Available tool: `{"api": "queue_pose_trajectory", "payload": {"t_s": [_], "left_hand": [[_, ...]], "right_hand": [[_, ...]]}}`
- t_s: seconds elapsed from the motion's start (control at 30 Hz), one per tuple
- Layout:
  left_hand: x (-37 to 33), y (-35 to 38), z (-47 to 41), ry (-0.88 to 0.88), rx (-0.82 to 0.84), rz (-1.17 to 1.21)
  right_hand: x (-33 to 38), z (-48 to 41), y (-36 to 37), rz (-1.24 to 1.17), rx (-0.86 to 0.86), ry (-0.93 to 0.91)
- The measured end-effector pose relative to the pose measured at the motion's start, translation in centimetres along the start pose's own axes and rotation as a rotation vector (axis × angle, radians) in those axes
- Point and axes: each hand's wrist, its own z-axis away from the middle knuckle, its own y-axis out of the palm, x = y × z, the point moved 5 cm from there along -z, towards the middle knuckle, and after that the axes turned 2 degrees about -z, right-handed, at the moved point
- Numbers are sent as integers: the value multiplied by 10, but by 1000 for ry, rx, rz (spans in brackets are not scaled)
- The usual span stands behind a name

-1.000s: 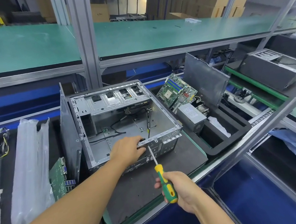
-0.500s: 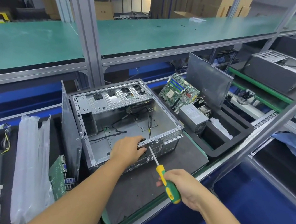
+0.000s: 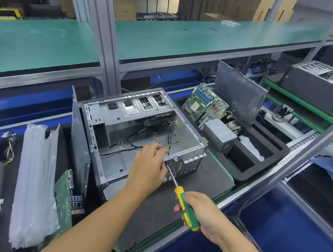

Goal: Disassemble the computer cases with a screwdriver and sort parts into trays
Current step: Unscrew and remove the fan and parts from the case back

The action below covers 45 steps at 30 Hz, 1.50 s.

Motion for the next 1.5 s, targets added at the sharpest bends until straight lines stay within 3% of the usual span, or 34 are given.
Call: {"api": "queue_pose_trajectory", "payload": {"t_s": [0.03, 0.1, 0.17, 0.27, 0.37, 0.5, 0.77, 0.93, 1.07, 1.13, 1.33, 1.5], "left_hand": [[-6, -2, 7, -36, -65, 92], [-9, 3, 22, -276, -67, 304], [-5, 18, 36, -649, -48, 547], [-9, 47, 48, -1173, 3, 1140], [-13, 58, 39, -1289, -45, 1424], [-12, 63, 33, -1413, -126, 1502], [-20, 71, 27, -1432, -91, 1573], [-37, 77, 20, -1313, -40, 1618], [-85, 109, 5, -1107, 424, 1445], [-112, 132, -14, -1059, 568, 1384], [-158, 212, -90, -1138, 557, 1276], [-171, 262, -126, -1126, 537, 1075]], "right_hand": [[0, 0, -2, 32, -16, -42], [0, 0, -6, 42, -43, -111], [0, 0, -7, 1, -60, -161], [1, 1, -8, 6, -78, -184], [3, 2, -7, 90, -89, -188], [4, 2, -6, 112, -85, -173], [12, 5, -22, 219, -70, -166], [23, 11, -72, 32, -16, -95], [40, 7, -122, -186, -254, -142], [45, 3, -144, -224, -388, -135], [49, -19, -225, -417, -597, -94], [46, -38, -284, -461, -644, -67]]}}
